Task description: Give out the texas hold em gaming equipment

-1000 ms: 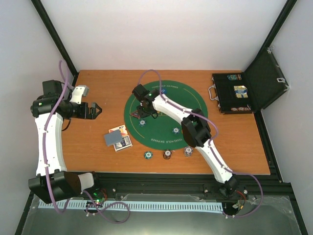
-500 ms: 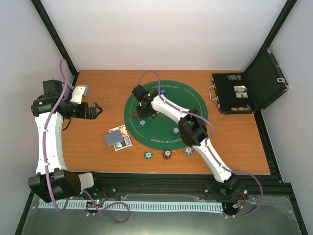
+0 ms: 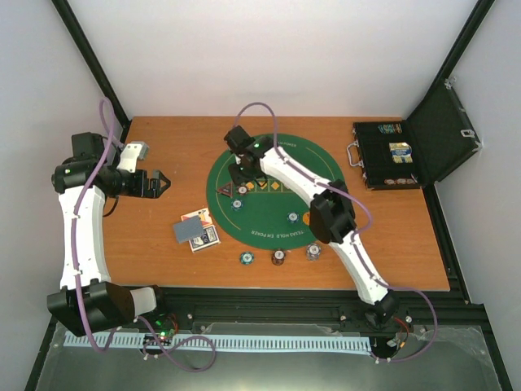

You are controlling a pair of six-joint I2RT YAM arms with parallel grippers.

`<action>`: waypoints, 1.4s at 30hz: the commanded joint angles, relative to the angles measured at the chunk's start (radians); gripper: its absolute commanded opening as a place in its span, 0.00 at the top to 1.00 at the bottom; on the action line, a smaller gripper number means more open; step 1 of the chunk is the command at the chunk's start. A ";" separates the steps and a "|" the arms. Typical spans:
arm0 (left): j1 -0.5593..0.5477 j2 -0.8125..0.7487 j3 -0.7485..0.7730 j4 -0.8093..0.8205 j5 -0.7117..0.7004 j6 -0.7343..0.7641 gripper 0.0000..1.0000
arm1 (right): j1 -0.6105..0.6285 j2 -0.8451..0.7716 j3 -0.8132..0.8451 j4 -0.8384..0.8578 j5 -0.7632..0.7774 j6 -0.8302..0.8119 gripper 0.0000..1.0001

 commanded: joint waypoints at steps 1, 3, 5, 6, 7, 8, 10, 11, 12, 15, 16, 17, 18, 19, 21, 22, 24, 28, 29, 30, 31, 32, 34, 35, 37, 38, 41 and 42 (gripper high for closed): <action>0.006 -0.005 0.052 -0.024 0.009 0.002 0.00 | 0.010 -0.221 -0.101 -0.010 0.004 -0.017 0.41; 0.006 -0.005 0.054 -0.026 0.010 -0.002 0.00 | 0.030 -0.323 -0.257 0.036 0.018 -0.016 0.39; 0.006 -0.011 0.053 -0.024 0.012 -0.005 0.00 | 0.057 -0.432 -0.422 0.086 0.035 -0.006 0.35; 0.006 -0.014 0.053 -0.024 0.014 -0.007 0.00 | 0.073 -0.487 -0.507 0.108 0.043 0.003 0.34; 0.006 -0.016 0.052 -0.023 0.017 -0.008 0.00 | 0.092 -0.539 -0.617 0.128 0.050 0.014 0.33; 0.006 -0.019 0.049 -0.023 0.021 -0.010 0.00 | 0.108 -0.589 -0.695 0.151 0.056 0.026 0.32; 0.006 -0.022 0.046 -0.024 0.028 -0.014 0.00 | 0.138 -0.687 -0.845 0.194 0.057 0.058 0.28; 0.006 -0.023 0.044 -0.023 0.031 -0.015 0.00 | 0.154 -0.729 -0.915 0.210 0.058 0.074 0.27; 0.006 -0.023 0.044 -0.024 0.031 -0.016 0.00 | 0.172 -0.769 -0.978 0.221 0.063 0.090 0.25; 0.006 -0.028 0.042 -0.026 0.030 -0.014 0.00 | 0.215 -0.864 -1.125 0.258 0.058 0.145 0.20; 0.006 -0.030 0.042 -0.026 0.029 -0.012 0.00 | 0.226 -0.883 -1.167 0.269 0.054 0.162 0.20; 0.006 -0.030 0.043 -0.026 0.027 -0.012 0.00 | 0.235 -0.899 -1.203 0.279 0.050 0.176 0.19; 0.006 -0.030 0.043 -0.027 0.027 -0.012 0.00 | 0.241 -0.911 -1.232 0.290 0.048 0.188 0.19; 0.006 -0.031 0.044 -0.029 0.026 -0.012 0.00 | 0.245 -0.920 -1.260 0.304 0.047 0.201 0.19; 0.006 -0.032 0.043 -0.031 0.029 -0.012 0.00 | 0.249 -0.932 -1.303 0.325 0.035 0.213 0.19; 0.006 -0.033 0.044 -0.029 0.029 -0.013 0.00 | 0.251 -0.934 -1.316 0.333 0.029 0.217 0.19; 0.006 -0.034 0.043 -0.030 0.028 -0.014 0.00 | 0.257 -0.931 -1.330 0.343 0.018 0.218 0.19; 0.006 -0.034 0.048 -0.033 0.028 -0.014 0.00 | 0.265 -0.906 -1.344 0.361 -0.002 0.208 0.21; 0.006 -0.033 0.050 -0.033 0.028 -0.014 0.00 | 0.266 -0.900 -1.349 0.366 -0.003 0.208 0.21; 0.006 -0.033 0.051 -0.032 0.026 -0.012 0.00 | 0.266 -0.890 -1.355 0.370 -0.003 0.207 0.23; 0.006 -0.033 0.053 -0.033 0.026 -0.011 0.00 | 0.266 -0.884 -1.360 0.375 -0.003 0.208 0.24; 0.006 -0.034 0.053 -0.033 0.025 -0.011 0.00 | 0.265 -0.879 -1.363 0.381 -0.002 0.209 0.25; 0.006 -0.035 0.052 -0.035 0.024 -0.010 0.00 | 0.266 -0.873 -1.369 0.389 -0.003 0.209 0.26; 0.006 -0.035 0.054 -0.034 0.024 -0.010 0.00 | 0.265 -0.869 -1.371 0.392 -0.002 0.209 0.26; 0.006 -0.035 0.055 -0.035 0.024 -0.010 0.00 | 0.265 -0.862 -1.374 0.392 0.005 0.209 0.27; 0.006 -0.034 0.055 -0.035 0.025 -0.010 0.00 | 0.265 -0.859 -1.375 0.393 0.008 0.210 0.28; 0.006 -0.034 0.055 -0.034 0.024 -0.010 0.00 | 0.265 -0.858 -1.380 0.396 0.007 0.209 0.30; 0.006 -0.034 0.055 -0.034 0.024 -0.010 0.00 | 0.265 -0.857 -1.383 0.398 0.006 0.210 0.31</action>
